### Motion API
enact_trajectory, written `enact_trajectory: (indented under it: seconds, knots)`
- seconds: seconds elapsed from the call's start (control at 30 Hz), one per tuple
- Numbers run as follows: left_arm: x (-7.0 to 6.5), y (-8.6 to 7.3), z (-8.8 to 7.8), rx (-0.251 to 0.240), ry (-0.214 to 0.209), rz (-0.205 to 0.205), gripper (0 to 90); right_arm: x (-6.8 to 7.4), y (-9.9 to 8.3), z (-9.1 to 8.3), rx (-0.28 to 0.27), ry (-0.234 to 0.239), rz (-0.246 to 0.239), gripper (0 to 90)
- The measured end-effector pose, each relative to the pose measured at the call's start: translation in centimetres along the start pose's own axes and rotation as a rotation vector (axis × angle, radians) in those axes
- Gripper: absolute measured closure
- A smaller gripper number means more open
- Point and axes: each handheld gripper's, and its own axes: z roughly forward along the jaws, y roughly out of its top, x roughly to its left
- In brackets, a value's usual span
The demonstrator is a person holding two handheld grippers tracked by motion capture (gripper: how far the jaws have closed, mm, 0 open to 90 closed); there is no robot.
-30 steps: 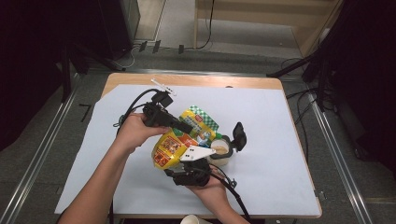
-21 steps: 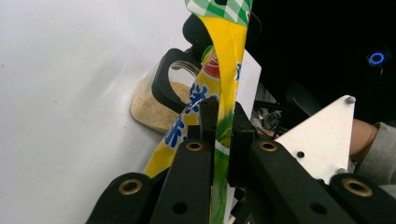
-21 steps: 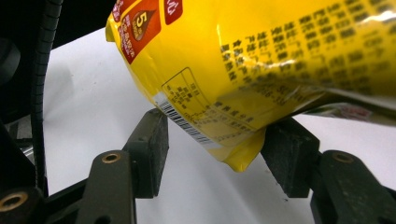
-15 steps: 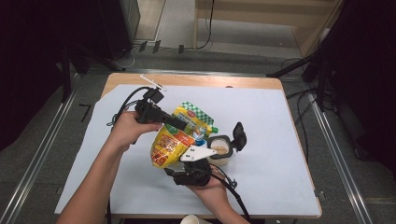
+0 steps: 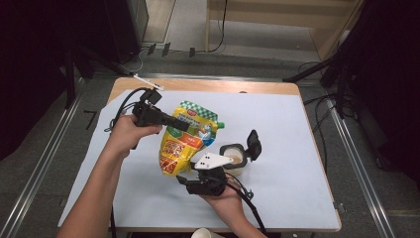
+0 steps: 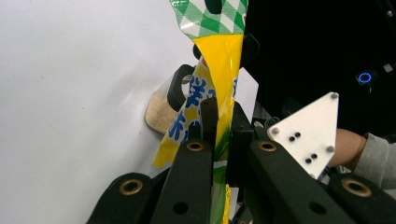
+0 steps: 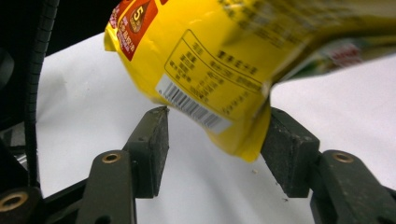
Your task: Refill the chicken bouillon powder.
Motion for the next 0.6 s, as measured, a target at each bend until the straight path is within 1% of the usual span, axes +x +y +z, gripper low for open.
enact_trajectory:
  seconds: [0.1,0.23,0.37,0.43,0.5,0.57,0.6]
  knots:
    - [0.1,0.0,-0.5,-0.009,0.008,0.002,90.0,-0.3,0.0,-0.2,-0.001,-0.002,0.008,44.9]
    - [0.3,-0.2,-1.4,-0.043,0.025,0.002,89.9,-0.5,0.0,-0.4,-0.009,0.001,0.014,45.3]
    - [0.9,-0.4,-2.3,-0.096,0.068,0.005,89.3,-0.5,0.0,-0.3,-0.005,0.005,0.01,45.3]
    - [1.2,-0.5,-2.6,-0.113,0.086,0.006,89.2,-0.5,0.0,-0.2,-0.001,0.009,0.011,45.3]
    - [1.6,-0.7,-2.9,-0.133,0.112,0.003,89.2,-0.4,0.0,-0.2,0.001,0.013,0.01,45.3]
    - [2.1,-0.7,-3.0,-0.151,0.133,-0.004,89.2,-0.4,0.0,-0.1,0.005,0.015,0.007,45.3]
    - [2.3,-0.7,-3.0,-0.153,0.141,-0.006,89.2,-0.4,0.0,-0.1,0.006,0.016,0.006,45.3]
